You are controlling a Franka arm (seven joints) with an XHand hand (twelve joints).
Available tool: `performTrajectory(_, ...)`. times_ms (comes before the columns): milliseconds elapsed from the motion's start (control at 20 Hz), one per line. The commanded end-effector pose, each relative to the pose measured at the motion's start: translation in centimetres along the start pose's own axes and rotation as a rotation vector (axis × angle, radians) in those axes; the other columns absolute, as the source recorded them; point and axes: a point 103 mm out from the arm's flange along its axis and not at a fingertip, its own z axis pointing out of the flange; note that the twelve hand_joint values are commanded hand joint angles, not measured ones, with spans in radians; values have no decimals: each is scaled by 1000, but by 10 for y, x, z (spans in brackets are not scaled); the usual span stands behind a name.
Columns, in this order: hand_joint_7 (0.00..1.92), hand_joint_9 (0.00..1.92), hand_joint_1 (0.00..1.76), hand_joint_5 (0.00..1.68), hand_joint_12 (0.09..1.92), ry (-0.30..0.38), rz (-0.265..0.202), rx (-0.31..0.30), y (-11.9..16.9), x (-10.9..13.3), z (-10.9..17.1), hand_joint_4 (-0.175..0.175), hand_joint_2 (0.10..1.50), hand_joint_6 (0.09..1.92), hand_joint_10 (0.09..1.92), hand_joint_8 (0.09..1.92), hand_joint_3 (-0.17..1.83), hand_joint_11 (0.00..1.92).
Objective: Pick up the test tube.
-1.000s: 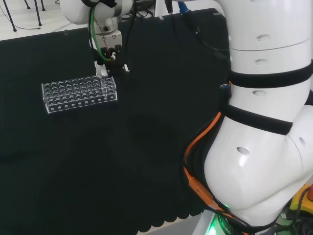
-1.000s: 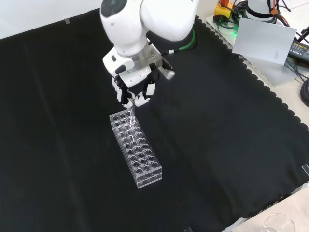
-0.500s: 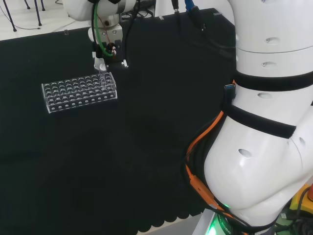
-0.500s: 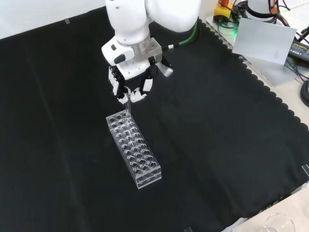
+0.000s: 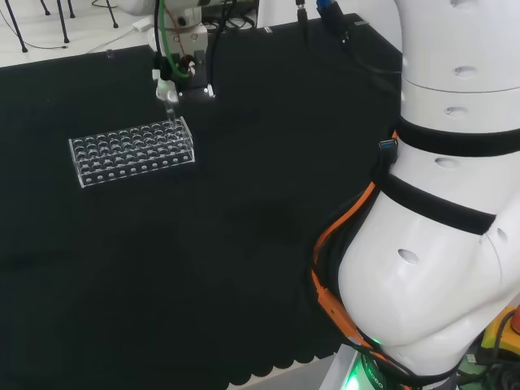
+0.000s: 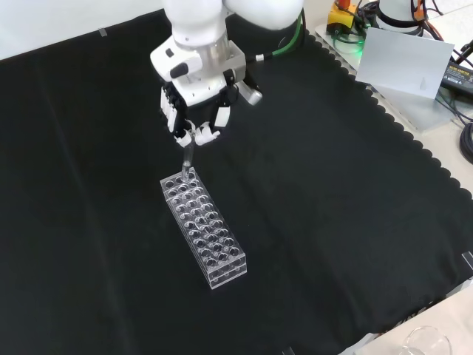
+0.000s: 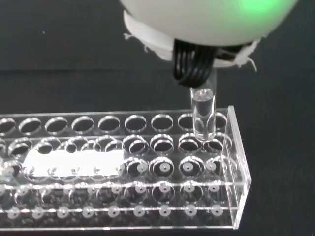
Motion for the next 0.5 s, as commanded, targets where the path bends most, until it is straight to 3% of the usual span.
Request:
performTrajectory(50, 1411, 1291, 1442, 1303, 1027, 84, 1, -52, -14, -13, -42, -175, 498, 667, 700, 664, 871, 1245)
performTrajectory(500, 1416, 1293, 1443, 1307, 1026, 129, -8, -109, -37, -28, -89, -175, 492, 666, 701, 660, 880, 1245)
